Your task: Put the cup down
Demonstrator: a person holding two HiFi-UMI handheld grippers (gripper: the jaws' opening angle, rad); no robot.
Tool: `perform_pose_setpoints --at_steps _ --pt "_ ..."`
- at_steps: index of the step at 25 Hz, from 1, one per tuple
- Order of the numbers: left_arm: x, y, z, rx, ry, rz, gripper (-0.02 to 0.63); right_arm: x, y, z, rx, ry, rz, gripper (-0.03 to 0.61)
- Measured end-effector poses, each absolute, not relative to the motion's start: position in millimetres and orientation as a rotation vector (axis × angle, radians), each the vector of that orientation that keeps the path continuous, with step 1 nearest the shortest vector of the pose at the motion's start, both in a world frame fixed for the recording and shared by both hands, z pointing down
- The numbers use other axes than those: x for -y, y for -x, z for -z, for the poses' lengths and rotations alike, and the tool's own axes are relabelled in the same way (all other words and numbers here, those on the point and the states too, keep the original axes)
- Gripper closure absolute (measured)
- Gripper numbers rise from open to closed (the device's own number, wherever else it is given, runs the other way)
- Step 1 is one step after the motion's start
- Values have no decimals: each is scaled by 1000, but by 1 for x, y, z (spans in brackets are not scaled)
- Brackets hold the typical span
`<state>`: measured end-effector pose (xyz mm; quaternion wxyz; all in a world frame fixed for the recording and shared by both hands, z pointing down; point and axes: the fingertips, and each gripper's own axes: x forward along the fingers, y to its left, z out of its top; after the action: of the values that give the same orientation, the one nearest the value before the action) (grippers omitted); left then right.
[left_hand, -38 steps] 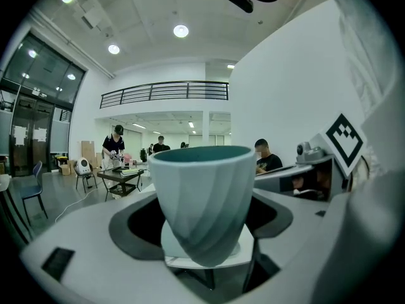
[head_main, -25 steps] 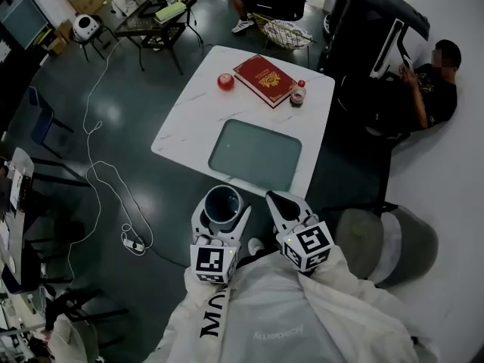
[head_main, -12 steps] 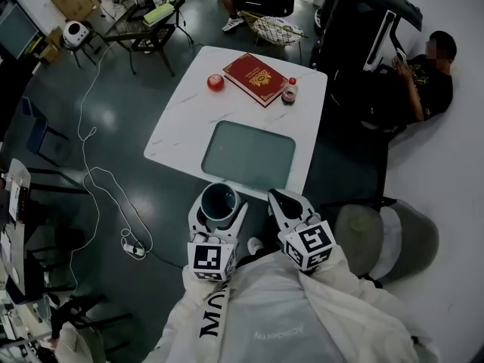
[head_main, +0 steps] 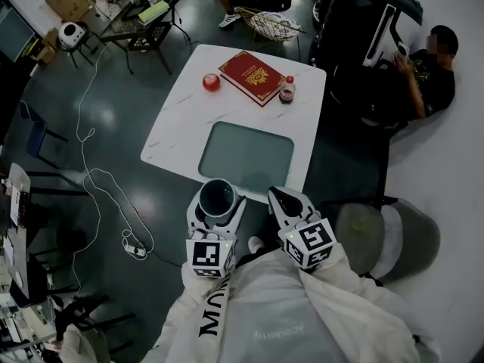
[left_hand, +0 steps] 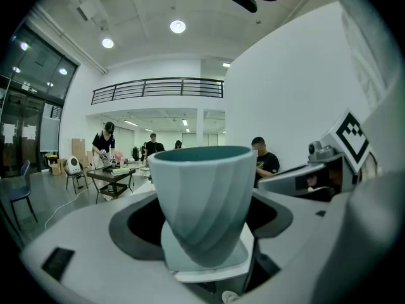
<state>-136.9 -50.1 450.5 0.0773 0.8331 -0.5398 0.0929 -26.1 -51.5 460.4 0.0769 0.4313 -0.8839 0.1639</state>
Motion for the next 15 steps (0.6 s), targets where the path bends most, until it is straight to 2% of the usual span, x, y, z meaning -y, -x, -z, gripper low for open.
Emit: perform_pose_setpoints --at_steps 15 --pt "96 138 -461 1648 -2463 -289 232 94 19 -467 2633 -1294 -502 573"
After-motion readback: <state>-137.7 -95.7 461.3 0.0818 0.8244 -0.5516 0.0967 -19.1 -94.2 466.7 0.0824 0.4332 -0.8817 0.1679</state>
